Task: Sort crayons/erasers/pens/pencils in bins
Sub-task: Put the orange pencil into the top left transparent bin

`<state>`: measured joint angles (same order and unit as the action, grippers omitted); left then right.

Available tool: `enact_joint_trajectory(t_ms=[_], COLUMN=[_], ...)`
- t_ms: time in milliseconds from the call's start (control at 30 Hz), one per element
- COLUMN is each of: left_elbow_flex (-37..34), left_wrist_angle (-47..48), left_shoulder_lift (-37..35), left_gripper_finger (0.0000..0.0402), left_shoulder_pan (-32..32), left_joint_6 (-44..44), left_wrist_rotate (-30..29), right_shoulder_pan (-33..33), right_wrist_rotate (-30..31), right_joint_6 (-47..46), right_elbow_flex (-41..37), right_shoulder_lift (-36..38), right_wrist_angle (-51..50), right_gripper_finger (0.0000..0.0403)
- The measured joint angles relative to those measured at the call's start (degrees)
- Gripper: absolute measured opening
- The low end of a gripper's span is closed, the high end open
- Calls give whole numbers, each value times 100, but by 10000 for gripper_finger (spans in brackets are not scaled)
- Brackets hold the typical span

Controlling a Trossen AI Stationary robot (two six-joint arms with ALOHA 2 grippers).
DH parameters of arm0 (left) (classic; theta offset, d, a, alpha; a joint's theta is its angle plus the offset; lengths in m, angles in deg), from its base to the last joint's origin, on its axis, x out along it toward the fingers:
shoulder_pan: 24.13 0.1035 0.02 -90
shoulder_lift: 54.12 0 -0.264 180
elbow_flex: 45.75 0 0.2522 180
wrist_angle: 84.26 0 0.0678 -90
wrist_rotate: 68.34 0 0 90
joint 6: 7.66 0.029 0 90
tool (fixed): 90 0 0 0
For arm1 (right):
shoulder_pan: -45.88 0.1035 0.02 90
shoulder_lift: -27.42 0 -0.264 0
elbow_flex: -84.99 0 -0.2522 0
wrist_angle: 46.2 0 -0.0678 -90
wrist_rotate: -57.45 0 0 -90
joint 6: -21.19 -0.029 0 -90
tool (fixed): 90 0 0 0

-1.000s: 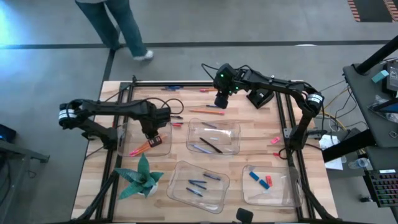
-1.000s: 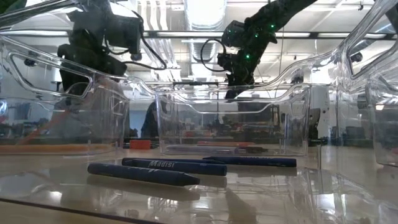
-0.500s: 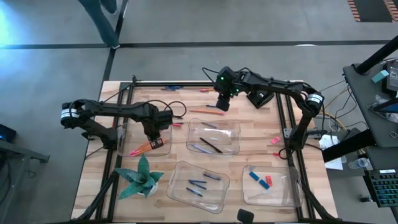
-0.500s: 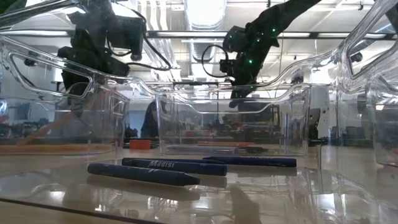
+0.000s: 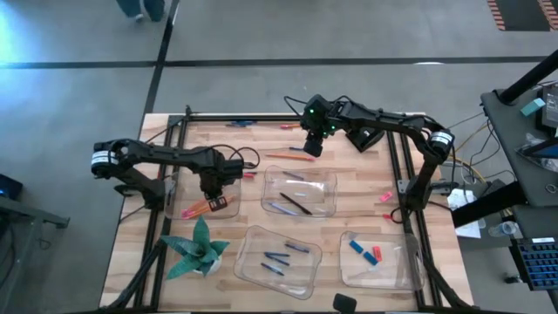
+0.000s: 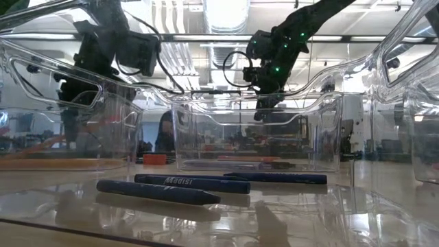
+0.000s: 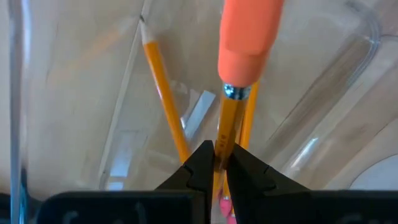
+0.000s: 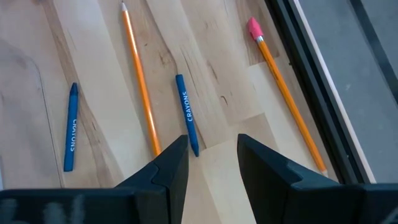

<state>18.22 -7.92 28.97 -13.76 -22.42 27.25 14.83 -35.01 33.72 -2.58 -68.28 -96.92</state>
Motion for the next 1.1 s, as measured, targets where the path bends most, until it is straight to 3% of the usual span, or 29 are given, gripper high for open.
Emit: enact_joint_trajectory(t_ms=[567, 900, 1100], left_elbow_flex=[37, 43, 250], left_wrist_angle=[-93, -58, -3], left_shoulder_lift=[-42, -33, -394], left_gripper_finger=[24, 99, 107], left_shoulder_pan=[0, 0, -2], left_joint_6=[-156, -204, -338], left_wrist_rotate=[9, 13, 208], right_shoulder_pan=[0, 0, 0], right_wrist_rotate=[0, 0, 2], right_joint_6=[-9, -13, 154], right_elbow_flex=[0, 0, -34], right_shoulder_lift=[0, 0, 1], right_wrist_angle=[2, 2, 193], right_gripper_finger=[128, 128, 128])
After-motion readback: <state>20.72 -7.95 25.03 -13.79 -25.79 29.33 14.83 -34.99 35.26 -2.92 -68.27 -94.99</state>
